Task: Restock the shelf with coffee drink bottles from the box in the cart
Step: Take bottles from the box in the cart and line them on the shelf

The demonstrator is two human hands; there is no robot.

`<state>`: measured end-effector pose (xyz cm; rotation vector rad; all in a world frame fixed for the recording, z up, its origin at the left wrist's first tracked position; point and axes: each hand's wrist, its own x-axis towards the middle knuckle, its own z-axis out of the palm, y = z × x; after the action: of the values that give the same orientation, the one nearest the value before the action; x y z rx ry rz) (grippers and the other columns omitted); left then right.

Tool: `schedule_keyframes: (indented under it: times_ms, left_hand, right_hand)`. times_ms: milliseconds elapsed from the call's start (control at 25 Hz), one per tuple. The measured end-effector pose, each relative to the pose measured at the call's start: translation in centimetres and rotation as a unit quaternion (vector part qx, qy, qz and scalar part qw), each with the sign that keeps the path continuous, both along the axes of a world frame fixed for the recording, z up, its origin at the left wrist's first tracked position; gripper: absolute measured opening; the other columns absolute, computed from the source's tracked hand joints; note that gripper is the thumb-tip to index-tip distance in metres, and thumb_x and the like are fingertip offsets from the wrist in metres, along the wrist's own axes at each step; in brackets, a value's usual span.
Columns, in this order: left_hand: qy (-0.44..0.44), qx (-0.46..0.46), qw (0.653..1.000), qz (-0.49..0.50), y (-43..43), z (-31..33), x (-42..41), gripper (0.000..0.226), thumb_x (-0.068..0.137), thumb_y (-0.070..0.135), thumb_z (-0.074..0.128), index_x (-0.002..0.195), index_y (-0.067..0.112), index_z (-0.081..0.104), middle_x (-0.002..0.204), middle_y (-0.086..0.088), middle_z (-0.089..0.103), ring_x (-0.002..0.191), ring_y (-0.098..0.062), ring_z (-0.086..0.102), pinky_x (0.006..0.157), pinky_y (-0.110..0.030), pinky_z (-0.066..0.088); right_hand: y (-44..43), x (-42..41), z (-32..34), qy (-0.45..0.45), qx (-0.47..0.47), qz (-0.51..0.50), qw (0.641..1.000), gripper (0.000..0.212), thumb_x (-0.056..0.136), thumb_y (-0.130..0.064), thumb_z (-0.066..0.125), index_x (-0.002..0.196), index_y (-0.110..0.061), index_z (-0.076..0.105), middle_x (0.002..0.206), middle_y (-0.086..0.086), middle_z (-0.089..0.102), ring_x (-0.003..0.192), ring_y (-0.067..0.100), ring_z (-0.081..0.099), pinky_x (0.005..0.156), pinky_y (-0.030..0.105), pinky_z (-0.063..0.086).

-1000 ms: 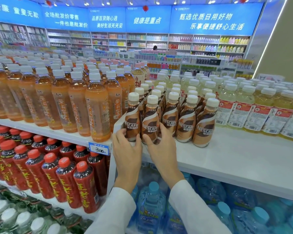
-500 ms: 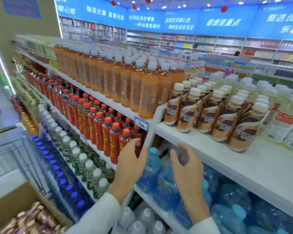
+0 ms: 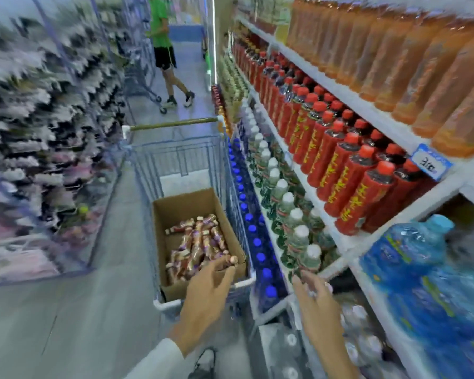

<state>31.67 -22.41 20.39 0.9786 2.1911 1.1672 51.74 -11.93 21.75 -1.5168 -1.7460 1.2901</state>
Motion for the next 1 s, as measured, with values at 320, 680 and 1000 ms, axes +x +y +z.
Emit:
schedule_keyframes:
  times_ms: [320, 680, 1000]
  left_hand:
    - [-0.056, -0.102, 0.988, 0.102, -4.0, -6.8, -9.3, 0.053, 0.095, 0.058, 0.052, 0.133, 0.022, 0.061, 0.126, 0.004, 0.068, 0.116, -0.015, 0.062, 0.097, -0.033, 0.049]
    - [-0.134, -0.169, 0.971, 0.108, -1.1, -11.9, -17.7, 0.045, 0.097, 0.053, 0.055, 0.130, 0.023, 0.061, 0.122, 0.006, 0.068, 0.109, -0.011, 0.062, 0.095, -0.031, 0.050]
    - [-0.231, -0.244, 0.929, 0.158, 3.2, -16.5, -20.5, 0.050, 0.094, 0.055, 0.057, 0.130, 0.020, 0.059, 0.121, 0.005, 0.066, 0.109, -0.016, 0.061, 0.091, -0.030, 0.047]
  right_hand:
    - [0.5, -9.4, -7.2, -0.033, -0.069, 0.056, 0.996, 0.012, 0.094, -0.036, 0.066, 0.106, -0.033, 0.067, 0.109, -0.008, 0.071, 0.106, 0.017, 0.065, 0.097, 0.041, 0.050]
    - [3.8, -18.1, -10.5, -0.119, -0.144, 0.076, 0.979, 0.035, 0.094, -0.046, 0.063, 0.124, -0.029, 0.063, 0.120, -0.014, 0.066, 0.113, 0.011, 0.061, 0.101, 0.038, 0.049]
    - [6.3, -22.6, -11.5, -0.152, -0.207, 0.103, 0.961, 0.028, 0.096, -0.042, 0.061, 0.121, -0.029, 0.063, 0.120, -0.013, 0.064, 0.115, 0.007, 0.059, 0.095, 0.027, 0.045]
